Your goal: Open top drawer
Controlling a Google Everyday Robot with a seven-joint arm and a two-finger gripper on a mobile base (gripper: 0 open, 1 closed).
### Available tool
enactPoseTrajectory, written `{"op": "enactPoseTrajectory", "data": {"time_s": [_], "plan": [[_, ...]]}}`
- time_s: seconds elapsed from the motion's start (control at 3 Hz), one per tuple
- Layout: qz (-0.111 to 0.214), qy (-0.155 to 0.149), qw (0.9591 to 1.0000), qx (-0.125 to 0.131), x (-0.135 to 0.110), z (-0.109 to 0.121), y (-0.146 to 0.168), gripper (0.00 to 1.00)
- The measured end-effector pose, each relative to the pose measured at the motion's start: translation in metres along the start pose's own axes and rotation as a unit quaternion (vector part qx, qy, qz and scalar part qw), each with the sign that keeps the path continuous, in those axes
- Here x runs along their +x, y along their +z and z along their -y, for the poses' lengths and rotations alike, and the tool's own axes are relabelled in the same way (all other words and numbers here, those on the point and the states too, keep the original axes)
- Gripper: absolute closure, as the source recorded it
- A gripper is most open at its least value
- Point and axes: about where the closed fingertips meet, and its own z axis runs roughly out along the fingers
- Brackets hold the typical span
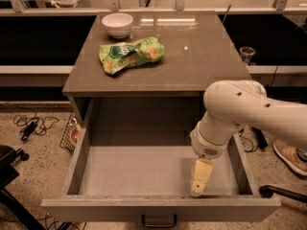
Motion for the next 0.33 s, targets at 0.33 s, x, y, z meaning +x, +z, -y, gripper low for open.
{"op": "enactPoseTrajectory", "data": {"time_s": [0.33], "plan": [[0.000, 0.000, 1.0000, 0.000, 0.0000, 0.0000, 0.0000, 0.00]]}}
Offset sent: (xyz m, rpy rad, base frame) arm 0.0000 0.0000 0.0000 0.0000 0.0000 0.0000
